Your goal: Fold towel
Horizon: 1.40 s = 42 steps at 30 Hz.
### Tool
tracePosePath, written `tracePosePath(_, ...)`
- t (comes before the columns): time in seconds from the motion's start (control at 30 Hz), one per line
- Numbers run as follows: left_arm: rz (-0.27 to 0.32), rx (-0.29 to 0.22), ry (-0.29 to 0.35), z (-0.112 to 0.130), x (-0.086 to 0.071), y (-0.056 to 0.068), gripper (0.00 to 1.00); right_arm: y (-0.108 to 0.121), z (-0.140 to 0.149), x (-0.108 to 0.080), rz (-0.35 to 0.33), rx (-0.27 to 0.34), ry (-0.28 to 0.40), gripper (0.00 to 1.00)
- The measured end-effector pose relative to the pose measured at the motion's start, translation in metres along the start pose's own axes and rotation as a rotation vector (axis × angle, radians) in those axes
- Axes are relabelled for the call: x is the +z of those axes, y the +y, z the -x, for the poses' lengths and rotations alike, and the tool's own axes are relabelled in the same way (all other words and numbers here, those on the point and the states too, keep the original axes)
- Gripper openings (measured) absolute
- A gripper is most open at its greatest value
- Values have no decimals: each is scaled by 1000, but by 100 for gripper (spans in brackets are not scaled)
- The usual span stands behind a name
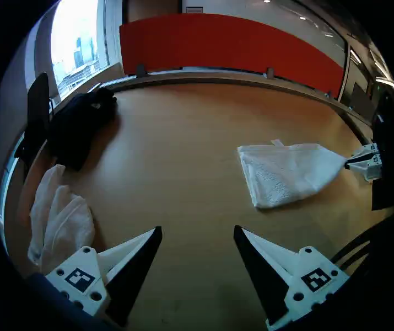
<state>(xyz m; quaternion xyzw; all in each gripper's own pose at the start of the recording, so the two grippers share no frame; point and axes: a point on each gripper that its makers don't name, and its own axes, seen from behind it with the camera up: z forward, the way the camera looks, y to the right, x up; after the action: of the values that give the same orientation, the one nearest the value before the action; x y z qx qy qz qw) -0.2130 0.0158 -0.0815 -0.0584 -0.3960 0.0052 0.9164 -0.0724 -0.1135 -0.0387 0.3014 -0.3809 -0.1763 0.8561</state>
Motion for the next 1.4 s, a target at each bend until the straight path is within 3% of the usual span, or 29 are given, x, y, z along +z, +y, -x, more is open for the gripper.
tracePosePath(0.4, 2, 6, 13, -9, -1, 2, 97, 9, -82, -29, 39, -132, 122, 5)
tracePosePath(0.7, 3, 3, 17, -11, -3, 3, 97, 4, -108, -39, 31, -186, 157, 5)
tracePosePath(1.07, 2, -1, 18, -10, -4, 4, 97, -7, -110, -32, 6, -228, 148, 5)
tracePosePath(1.4, 4, -12, 22, -10, -7, 5, 97, -37, -121, -9, -59, -265, 142, 5)
